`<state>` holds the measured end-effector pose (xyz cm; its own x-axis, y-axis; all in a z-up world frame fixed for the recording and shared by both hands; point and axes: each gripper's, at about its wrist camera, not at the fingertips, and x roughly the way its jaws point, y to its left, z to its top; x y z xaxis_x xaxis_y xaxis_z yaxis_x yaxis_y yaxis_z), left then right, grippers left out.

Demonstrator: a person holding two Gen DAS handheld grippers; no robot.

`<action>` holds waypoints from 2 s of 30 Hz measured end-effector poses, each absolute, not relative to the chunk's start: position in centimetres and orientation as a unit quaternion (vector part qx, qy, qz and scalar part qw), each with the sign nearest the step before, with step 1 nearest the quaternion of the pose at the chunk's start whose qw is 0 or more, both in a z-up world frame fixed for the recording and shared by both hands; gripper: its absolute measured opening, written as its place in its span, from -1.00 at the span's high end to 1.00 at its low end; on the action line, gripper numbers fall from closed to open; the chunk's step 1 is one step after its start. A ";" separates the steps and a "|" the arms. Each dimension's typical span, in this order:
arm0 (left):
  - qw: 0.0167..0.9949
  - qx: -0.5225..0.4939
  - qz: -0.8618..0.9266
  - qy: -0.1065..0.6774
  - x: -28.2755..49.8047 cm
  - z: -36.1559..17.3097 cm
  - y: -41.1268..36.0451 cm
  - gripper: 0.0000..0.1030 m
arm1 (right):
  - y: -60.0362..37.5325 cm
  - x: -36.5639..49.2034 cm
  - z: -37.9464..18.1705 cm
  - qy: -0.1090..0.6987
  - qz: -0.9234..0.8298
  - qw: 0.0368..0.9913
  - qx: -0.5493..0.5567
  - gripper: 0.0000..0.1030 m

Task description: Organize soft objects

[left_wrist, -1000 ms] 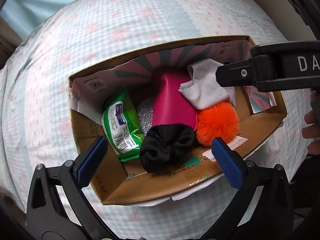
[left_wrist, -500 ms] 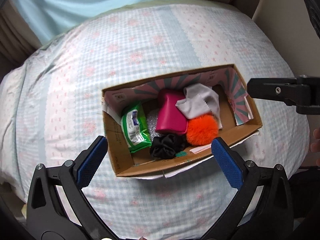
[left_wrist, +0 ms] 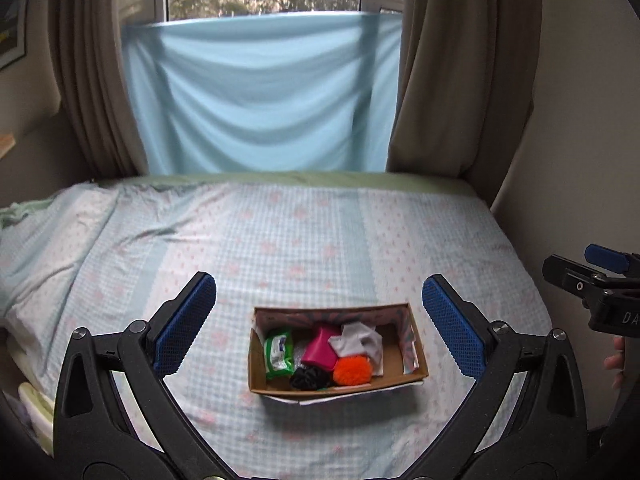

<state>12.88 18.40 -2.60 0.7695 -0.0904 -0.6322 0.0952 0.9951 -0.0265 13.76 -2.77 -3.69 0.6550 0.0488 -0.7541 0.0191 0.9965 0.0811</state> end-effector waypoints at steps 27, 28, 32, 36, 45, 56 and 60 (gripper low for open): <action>0.963 0.010 -0.039 0.268 6.9 0.9 15.3 -1.00 | -6.1 7.8 0.0 0.331 -0.030 0.943 0.021 -1.00; 0.963 0.011 -0.038 0.267 6.8 0.9 15.3 -1.00 | -6.1 7.8 0.0 0.330 -0.031 0.943 0.021 -1.00; 0.963 0.014 -0.037 0.265 6.7 0.9 15.3 -1.00 | -5.9 7.8 -0.1 0.329 -0.031 0.944 0.021 -1.00; 0.963 0.014 -0.038 0.267 6.8 0.8 15.4 -1.00 | -6.0 7.8 -0.1 0.330 -0.030 0.943 0.021 -1.00; 0.963 0.015 -0.039 0.265 6.8 0.8 15.4 -1.00 | -5.9 7.9 -0.1 0.330 -0.033 0.943 0.019 -1.00; 0.965 0.017 -0.043 0.260 6.9 0.8 15.4 -1.00 | -5.9 7.9 0.0 0.329 -0.034 0.943 0.017 -1.00; 0.965 0.018 -0.043 0.259 6.9 0.9 15.4 -1.00 | -6.0 8.1 0.0 0.329 -0.034 0.944 0.018 -1.00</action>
